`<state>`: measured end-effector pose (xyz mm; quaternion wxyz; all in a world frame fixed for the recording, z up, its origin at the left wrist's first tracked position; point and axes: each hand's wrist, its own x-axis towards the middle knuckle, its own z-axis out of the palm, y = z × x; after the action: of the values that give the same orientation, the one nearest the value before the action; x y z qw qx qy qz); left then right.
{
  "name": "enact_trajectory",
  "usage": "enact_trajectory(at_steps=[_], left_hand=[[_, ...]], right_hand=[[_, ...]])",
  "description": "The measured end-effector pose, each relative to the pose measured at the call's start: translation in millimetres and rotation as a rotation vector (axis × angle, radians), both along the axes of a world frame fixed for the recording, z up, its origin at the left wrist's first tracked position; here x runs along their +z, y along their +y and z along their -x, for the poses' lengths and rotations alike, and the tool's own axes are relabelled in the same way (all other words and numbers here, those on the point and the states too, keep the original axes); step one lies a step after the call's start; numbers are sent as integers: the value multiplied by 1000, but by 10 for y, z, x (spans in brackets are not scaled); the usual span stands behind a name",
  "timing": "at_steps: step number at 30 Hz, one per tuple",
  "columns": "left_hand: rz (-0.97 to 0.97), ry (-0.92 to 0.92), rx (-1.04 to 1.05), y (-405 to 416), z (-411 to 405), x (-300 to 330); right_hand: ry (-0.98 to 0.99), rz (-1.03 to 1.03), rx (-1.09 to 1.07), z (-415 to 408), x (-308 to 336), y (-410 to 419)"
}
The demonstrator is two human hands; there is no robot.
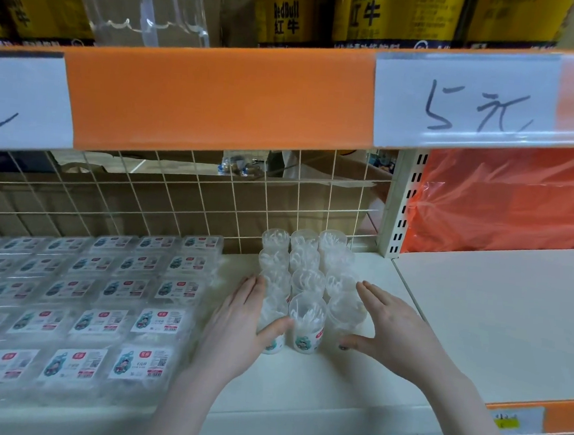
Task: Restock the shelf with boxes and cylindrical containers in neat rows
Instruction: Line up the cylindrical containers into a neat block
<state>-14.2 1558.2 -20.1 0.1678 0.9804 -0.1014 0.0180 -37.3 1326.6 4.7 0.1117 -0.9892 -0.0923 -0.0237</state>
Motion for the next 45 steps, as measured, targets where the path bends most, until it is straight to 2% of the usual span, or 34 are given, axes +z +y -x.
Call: enact_trajectory(at_steps=[9,16,23,30,37,45], left_hand=[[38,-5,-7,108,-222,130],[-50,12,20,197,-417,198],[-125,1,-40,163,-592,194],[-38,30,-97,168,-697,98],[-28,6,-92,190,-756,104],[-147,26,-79,156,-1007,208]], right_hand=[[35,-33,4,-112,39,-167],[-84,155,-33,-309,21,-252],[-93,247,-10,-588,-34,-212],[-78,240,40,-655,-42,-166],[-135,268,-19,-760,-32,-234],[-66,312,-22,-1160,34,-196]])
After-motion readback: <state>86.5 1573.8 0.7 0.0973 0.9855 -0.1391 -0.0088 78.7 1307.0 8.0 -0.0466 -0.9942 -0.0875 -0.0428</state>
